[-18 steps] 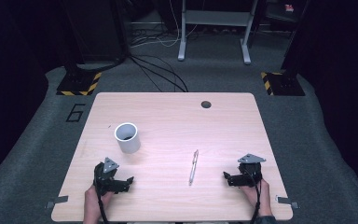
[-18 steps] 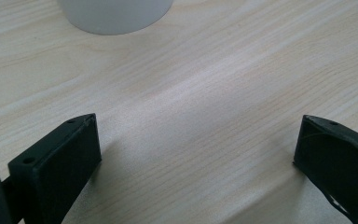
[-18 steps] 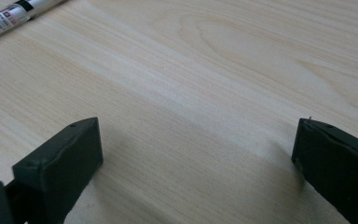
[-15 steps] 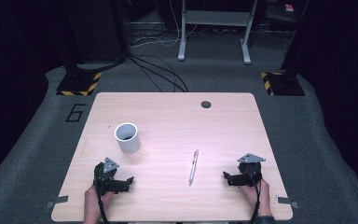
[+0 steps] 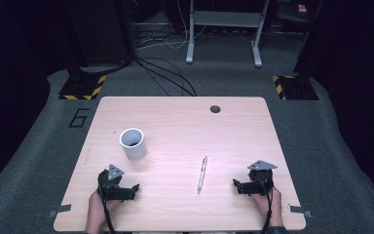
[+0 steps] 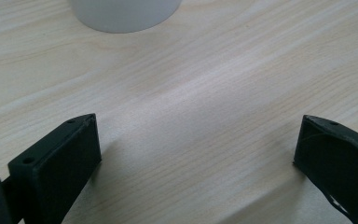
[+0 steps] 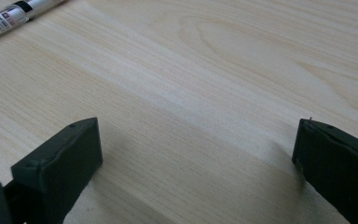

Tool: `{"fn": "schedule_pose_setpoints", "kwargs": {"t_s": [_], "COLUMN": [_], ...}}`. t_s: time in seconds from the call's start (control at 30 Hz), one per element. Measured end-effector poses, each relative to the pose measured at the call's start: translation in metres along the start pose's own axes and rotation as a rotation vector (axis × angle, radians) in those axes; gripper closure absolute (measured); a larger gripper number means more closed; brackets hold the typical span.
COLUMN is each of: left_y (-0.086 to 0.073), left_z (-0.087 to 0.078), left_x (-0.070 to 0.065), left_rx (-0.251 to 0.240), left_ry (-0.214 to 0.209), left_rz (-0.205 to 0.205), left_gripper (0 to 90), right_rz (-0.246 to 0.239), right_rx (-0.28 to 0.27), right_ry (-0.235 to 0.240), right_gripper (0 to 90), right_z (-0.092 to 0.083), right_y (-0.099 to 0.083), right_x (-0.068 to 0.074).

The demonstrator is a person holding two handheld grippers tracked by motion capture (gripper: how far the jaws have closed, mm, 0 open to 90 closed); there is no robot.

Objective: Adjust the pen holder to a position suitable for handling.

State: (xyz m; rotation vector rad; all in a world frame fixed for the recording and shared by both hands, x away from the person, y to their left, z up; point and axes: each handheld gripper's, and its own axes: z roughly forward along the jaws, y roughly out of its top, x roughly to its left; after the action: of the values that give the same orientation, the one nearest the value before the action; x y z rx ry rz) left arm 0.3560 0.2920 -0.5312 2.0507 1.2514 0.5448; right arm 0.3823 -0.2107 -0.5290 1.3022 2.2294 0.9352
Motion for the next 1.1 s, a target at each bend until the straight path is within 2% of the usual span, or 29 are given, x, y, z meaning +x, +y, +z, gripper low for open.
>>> {"fn": "schedule_pose_setpoints", "kwargs": {"t_s": [0.07, 0.1, 0.13, 0.17, 0.2, 0.3, 0.47, 0.53, 0.7, 0.87, 1.03, 1.07, 1.1], "left_y": [0.0, 0.0, 0.001, 0.002, 0.003, 0.005, 0.016, 0.023, 0.04, 0.058, 0.078, 0.078, 0.081], "left_z": [0.0, 0.001, 0.0, -0.002, -0.003, -0.004, -0.011, -0.014, -0.02, -0.024, -0.022, -0.022, -0.021], "left_x": [0.001, 0.002, 0.004, 0.006, 0.008, 0.009, 0.01, 0.012, 0.016, 0.018, 0.021, 0.021, 0.022], "left_rx": [0.002, -0.007, 0.003, 0.002, 0.004, -0.003, -0.013, -0.011, -0.035, -0.063, -0.069, -0.069, -0.072], "left_ry": [0.002, 0.016, 0.007, -0.015, -0.032, -0.043, -0.055, -0.056, -0.079, -0.068, -0.06, -0.06, -0.05], "left_rz": [-0.009, -0.024, -0.028, -0.058, -0.068, -0.085, -0.068, -0.056, -0.063, -0.046, -0.044, -0.044, -0.04], "left_gripper": [0.2, 0.3, 0.4, 0.4, 0.4, 0.4, 0.1, 0.1, 0.0, 0.0, 0.0, 0.0, 0.0], "right_rz": [0.001, 0.0, -0.001, 0.0, 0.0, 0.0, -0.006, 0.006, 0.006, 0.005, 0.006, 0.006, -0.019], "right_rx": [-0.003, -0.001, 0.0, 0.0, 0.0, -0.001, -0.007, -0.002, 0.005, 0.004, 0.005, 0.005, -0.002], "right_ry": [-0.001, 0.0, 0.001, 0.0, 0.0, 0.0, 0.006, 0.007, 0.006, 0.006, 0.006, 0.006, 0.006], "right_gripper": [0.8, 0.8, 0.8, 0.8, 0.9, 1.1, 1.1, 1.1, 1.0, 1.0, 1.0, 1.0, 1.0], "right_z": [0.0, 0.0, 0.0, 0.0, 0.0, 0.0, 0.0, 0.0, 0.0, 0.0, 0.0, 0.0, 0.001], "right_y": [0.0, 0.0, 0.0, 0.0, 0.0, 0.0, 0.0, 0.0, 0.0, 0.0, 0.0, 0.0, 0.001], "right_x": [0.0, 0.0, 0.0, 0.0, 0.0, 0.0, 0.0, 0.001, 0.001, 0.001, 0.001, 0.001, -0.001]}}
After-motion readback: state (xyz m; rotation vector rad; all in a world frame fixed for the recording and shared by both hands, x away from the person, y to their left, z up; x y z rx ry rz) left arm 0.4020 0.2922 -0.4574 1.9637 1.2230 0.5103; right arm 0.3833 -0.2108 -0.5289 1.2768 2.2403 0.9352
